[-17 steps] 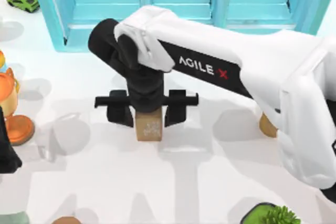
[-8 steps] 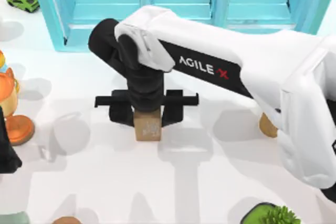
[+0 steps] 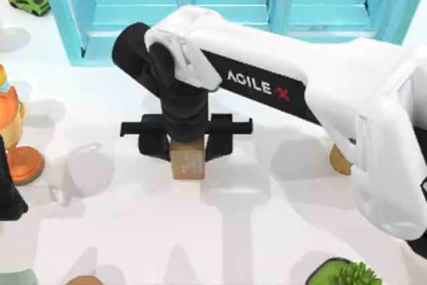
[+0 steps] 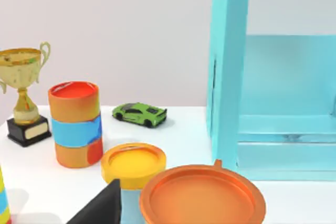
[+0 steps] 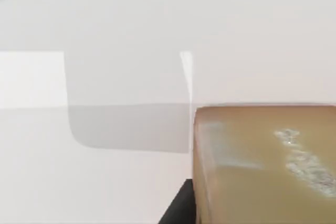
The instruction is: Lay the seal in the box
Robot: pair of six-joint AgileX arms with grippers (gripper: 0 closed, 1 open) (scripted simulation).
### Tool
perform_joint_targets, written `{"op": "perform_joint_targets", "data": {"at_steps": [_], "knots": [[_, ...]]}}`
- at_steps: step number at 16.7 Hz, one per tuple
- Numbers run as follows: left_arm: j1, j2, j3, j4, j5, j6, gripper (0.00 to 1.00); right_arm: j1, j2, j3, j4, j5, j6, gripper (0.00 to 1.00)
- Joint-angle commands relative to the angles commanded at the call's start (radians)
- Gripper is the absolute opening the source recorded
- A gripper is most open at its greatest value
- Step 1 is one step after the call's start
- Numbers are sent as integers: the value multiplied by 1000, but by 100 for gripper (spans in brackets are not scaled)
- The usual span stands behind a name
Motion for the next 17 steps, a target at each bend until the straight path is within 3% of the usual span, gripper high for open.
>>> {"op": "perform_joint_targets", "data": {"at_steps": [3, 11, 17], "knots": [[0, 0, 0, 0, 0, 0, 100, 2, 32, 101, -90, 1, 2, 0], [0, 0, 0, 0, 0, 0, 100, -2, 131, 607, -456, 3, 1, 0], [0, 0, 0, 0, 0, 0, 100, -4, 145, 675, -521, 2, -1, 0]]}}
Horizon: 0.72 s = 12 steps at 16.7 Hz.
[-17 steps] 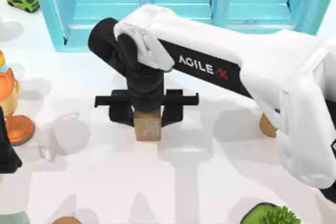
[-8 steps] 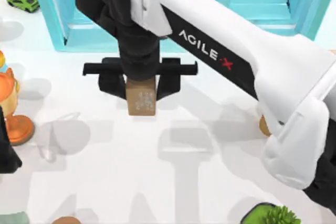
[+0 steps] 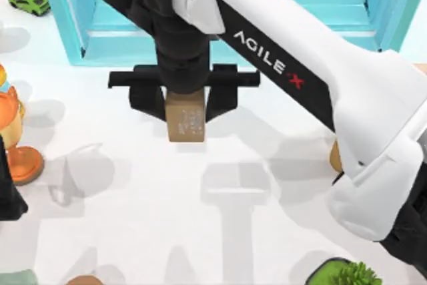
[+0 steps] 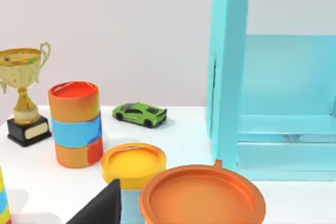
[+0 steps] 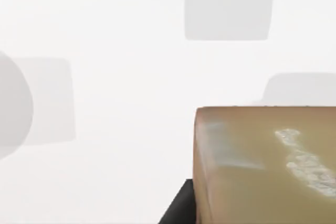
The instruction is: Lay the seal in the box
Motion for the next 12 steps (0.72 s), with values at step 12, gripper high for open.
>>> {"op": "perform_joint_targets", "data": {"at_steps": [12], "knots": [[0, 0, 0, 0, 0, 0, 100, -438, -410, -438, 262, -43, -331, 0]]}}
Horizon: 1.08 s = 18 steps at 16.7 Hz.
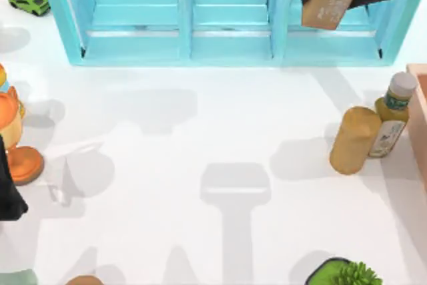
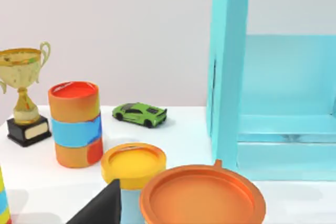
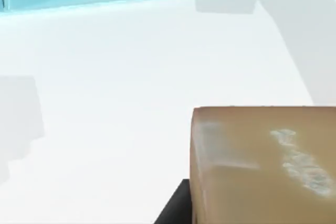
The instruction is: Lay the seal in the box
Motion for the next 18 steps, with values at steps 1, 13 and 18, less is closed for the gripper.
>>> {"op": "perform_joint_targets", "data": {"at_steps": [1, 13, 18], "knots": [[0, 0, 0, 0, 0, 0, 100, -74, -43, -86, 13, -5, -51, 0], [0, 0, 0, 0, 0, 0, 100, -692, -599, -957, 206, -65, -789, 0], [0, 0, 0, 0, 0, 0, 100, -712, -603, -997, 183, -68, -827, 0]]}}
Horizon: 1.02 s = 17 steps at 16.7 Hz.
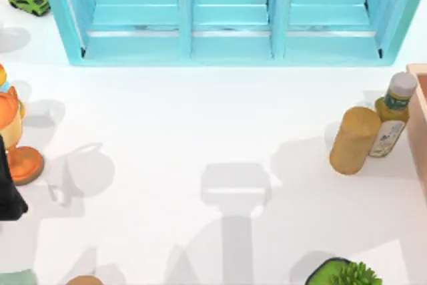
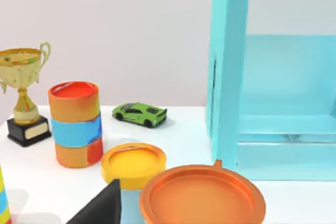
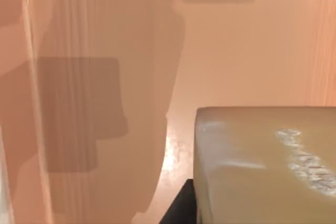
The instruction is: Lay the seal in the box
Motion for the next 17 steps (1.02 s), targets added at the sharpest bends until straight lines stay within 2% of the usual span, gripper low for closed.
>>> {"op": "perform_joint_targets", "data": {"at_steps": [4, 11, 15, 17], "knots": [[0, 0, 0, 0, 0, 0, 100, 5, 7, -15, 18, 1, 2, 0], [0, 0, 0, 0, 0, 0, 100, 9, 39, -201, 242, 0, 9, 0], [0, 0, 0, 0, 0, 0, 100, 9, 40, -212, 253, 1, 10, 0], [0, 0, 0, 0, 0, 0, 100, 9, 40, -212, 253, 1, 10, 15]]}}
